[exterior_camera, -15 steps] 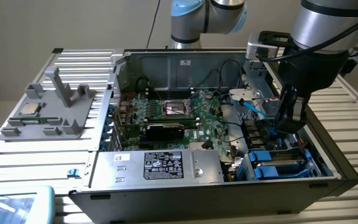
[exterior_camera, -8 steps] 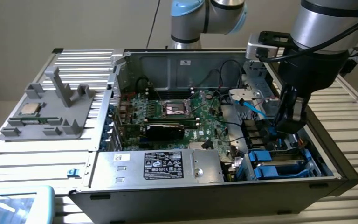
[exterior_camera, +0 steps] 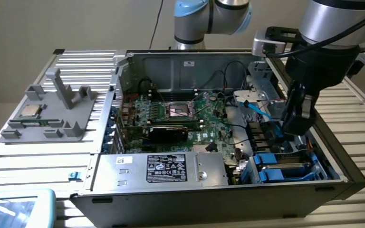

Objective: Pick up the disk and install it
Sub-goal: 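Insert the first disk wire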

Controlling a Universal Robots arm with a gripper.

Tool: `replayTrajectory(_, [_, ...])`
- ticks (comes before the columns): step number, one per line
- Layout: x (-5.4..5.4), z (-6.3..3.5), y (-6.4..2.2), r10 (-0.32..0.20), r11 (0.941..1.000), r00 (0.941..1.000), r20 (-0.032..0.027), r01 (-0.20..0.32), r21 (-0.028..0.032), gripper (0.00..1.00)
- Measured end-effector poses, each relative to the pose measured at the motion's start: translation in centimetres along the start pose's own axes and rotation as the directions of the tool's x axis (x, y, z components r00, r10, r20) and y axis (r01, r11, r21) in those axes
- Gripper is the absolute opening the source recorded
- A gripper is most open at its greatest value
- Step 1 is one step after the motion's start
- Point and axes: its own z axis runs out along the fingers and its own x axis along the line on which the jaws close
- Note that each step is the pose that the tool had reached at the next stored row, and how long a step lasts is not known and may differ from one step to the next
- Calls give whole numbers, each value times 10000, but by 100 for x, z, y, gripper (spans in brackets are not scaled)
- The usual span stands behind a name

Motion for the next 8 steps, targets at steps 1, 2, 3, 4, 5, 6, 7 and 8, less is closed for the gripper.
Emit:
replayTrajectory(1, [-1,-47,-7,1,10000,10000,0,-1,1,52])
replayTrajectory(2, [-4,-92,-16,1,10000,10000,-1,-1,1,52])
replayTrajectory(3, [-7,-136,-26,0,10000,10000,1,0,0,52])
replayTrajectory(4, [-10,-181,-36,0,10000,10000,-2,0,2,52])
replayTrajectory(5, [-14,-224,-47,0,10000,10000,0,0,1,52])
replayTrajectory(6, [-18,-268,-59,0,10000,10000,0,0,1,52])
replayTrajectory(7, [-21,-314,-71,0,10000,10000,-1,0,0,52])
replayTrajectory(8, [-25,-357,-83,0,10000,10000,-2,0,-2,52])
